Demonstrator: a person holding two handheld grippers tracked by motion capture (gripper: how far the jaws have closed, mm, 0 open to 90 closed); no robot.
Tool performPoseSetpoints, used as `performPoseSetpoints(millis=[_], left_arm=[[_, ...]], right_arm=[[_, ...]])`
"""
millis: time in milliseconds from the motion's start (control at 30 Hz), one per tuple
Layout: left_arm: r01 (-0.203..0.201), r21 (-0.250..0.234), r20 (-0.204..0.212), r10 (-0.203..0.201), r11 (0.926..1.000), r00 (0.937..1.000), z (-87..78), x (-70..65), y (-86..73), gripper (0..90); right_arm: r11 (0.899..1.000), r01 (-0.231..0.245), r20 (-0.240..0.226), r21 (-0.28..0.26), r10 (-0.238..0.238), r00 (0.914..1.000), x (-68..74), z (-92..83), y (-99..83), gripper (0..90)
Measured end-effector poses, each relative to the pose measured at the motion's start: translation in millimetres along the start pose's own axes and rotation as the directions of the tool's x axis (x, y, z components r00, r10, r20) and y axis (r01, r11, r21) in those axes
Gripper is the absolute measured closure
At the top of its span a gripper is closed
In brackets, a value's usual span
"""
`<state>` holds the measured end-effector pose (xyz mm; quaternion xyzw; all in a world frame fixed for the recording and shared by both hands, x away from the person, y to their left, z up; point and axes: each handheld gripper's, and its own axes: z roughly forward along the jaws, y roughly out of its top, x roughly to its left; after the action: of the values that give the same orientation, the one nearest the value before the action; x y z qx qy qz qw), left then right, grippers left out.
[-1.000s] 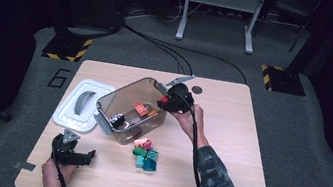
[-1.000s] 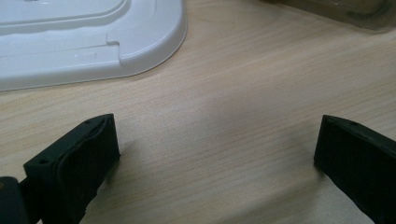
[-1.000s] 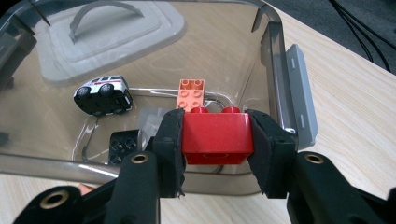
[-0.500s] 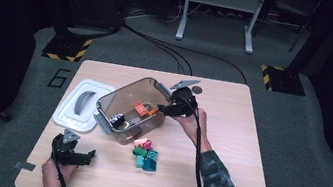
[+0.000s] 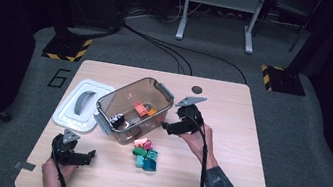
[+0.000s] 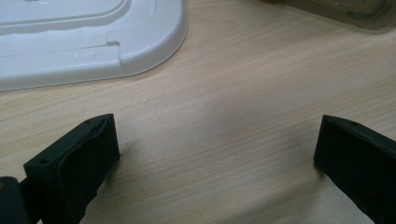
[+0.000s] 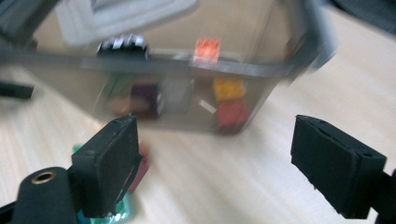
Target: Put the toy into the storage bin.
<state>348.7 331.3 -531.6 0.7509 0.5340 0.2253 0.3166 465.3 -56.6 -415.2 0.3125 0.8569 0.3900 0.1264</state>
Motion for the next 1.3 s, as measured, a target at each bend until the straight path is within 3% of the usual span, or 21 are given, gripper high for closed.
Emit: performPoseSetpoints(millis=[267, 467, 667, 733, 800, 833, 900, 1067, 1200, 1300], left_arm=[[0.000, 0.000, 0.000, 0.000, 1.0000, 1.0000, 0.0, 0.0, 0.0, 0.0], [0.000, 0.000, 0.000, 0.000, 1.0000, 1.0000, 0.0, 0.0, 0.0, 0.0], [0.000, 0.000, 0.000, 0.000, 1.0000, 1.0000, 0.0, 0.0, 0.0, 0.0], [0.000, 0.000, 0.000, 0.000, 1.0000, 1.0000, 0.0, 0.0, 0.0, 0.0], [0.000, 0.000, 0.000, 0.000, 1.0000, 1.0000, 0.0, 0.0, 0.0, 0.0], [0.000, 0.000, 0.000, 0.000, 1.0000, 1.0000, 0.0, 0.0, 0.0, 0.0], [0.000, -0.001, 0.000, 0.000, 1.0000, 1.0000, 0.1, 0.0, 0.0, 0.0], [-0.001, -0.003, -0.001, 0.001, 1.0000, 1.0000, 0.2, 0.1, 0.0, 0.0], [-0.001, -0.002, 0.000, 0.001, 1.0000, 1.0000, 0.1, 0.1, 0.0, 0.0], [-0.001, -0.002, 0.000, 0.001, 1.0000, 1.0000, 0.2, 0.1, 0.0, 0.0]], right_arm=[[0.998, -0.008, -0.055, 0.063, 0.011, 0.9984, 20.4, 26.2, -39.9, 16.0], [0.997, 0.001, -0.109, 0.084, 0.008, 0.9940, 36.5, 42.2, -59.4, 30.5], [0.996, 0.007, -0.156, 0.093, 0.007, 0.9877, 46.2, 48.5, -64.9, 46.6], [0.994, 0.030, -0.172, 0.105, -0.012, 0.9850, 47.8, 51.4, -66.8, 49.5], [0.995, 0.028, -0.181, 0.099, -0.010, 0.9834, 47.6, 52.1, -67.6, 52.7], [0.995, 0.006, -0.189, 0.102, 0.014, 0.9819, 48.4, 51.9, -67.9, 54.6], [0.995, 0.013, -0.188, 0.103, 0.006, 0.9822, 47.4, 51.9, -68.1, 59.0], [0.994, -0.030, -0.221, 0.102, 0.052, 0.9738, 45.3, 50.2, -70.4, 56.5], [0.993, -0.018, -0.231, 0.113, 0.044, 0.9719, 48.5, 52.5, -70.2, 57.1], [0.993, -0.014, -0.236, 0.121, 0.042, 0.9709, 47.3, 54.3, -71.8, 62.4]])
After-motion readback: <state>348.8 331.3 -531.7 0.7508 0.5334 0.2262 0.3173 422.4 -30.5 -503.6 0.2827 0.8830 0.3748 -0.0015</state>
